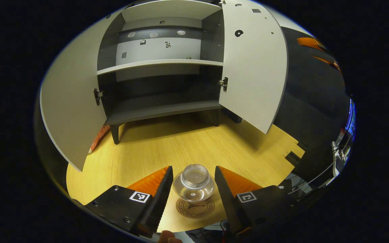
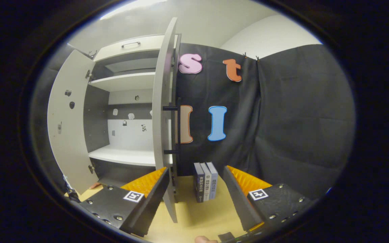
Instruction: Grasp the bottle in the cabinet with the left hand and place it on the coaster, then close the right door with the right hand and the left door with the left hand.
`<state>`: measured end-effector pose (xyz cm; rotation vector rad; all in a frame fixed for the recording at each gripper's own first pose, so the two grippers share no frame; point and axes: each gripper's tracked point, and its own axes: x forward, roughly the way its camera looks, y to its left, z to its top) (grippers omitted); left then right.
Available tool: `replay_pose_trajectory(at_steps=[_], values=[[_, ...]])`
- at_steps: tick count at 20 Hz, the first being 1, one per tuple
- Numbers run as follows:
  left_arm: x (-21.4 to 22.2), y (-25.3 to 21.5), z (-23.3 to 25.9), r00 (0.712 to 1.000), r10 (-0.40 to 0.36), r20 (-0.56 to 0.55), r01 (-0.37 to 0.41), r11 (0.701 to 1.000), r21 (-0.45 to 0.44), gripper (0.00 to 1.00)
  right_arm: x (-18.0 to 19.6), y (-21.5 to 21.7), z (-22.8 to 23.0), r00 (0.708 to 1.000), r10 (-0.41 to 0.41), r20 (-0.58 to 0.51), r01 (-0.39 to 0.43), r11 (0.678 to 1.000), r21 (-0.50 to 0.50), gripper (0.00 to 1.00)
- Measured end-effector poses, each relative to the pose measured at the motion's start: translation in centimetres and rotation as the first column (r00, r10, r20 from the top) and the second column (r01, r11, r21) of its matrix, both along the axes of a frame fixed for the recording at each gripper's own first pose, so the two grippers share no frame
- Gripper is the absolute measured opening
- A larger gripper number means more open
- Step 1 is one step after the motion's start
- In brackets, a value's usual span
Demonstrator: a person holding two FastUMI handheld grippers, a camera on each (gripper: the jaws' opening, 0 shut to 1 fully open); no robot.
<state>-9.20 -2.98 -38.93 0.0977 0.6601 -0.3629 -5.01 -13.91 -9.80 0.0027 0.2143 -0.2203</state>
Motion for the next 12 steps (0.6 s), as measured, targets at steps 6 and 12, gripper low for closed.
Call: replay_pose_trajectory(at_steps=[6,12], values=[[0.0,0.7,-0.7,1.0,0.014,-0.017,-0.014,0.999,0.041,0.78,-0.9,-0.7,-0.6,1.0,-0.021,-0.009,0.022,1.0,0.018,0.97],[1.0,1.1,-2.3,0.995,0.08,-0.06,-0.08,0.997,-0.008,0.77,-1.7,-2.4,-0.7,0.998,-0.065,-0.01,0.065,0.998,0.024,0.97]])
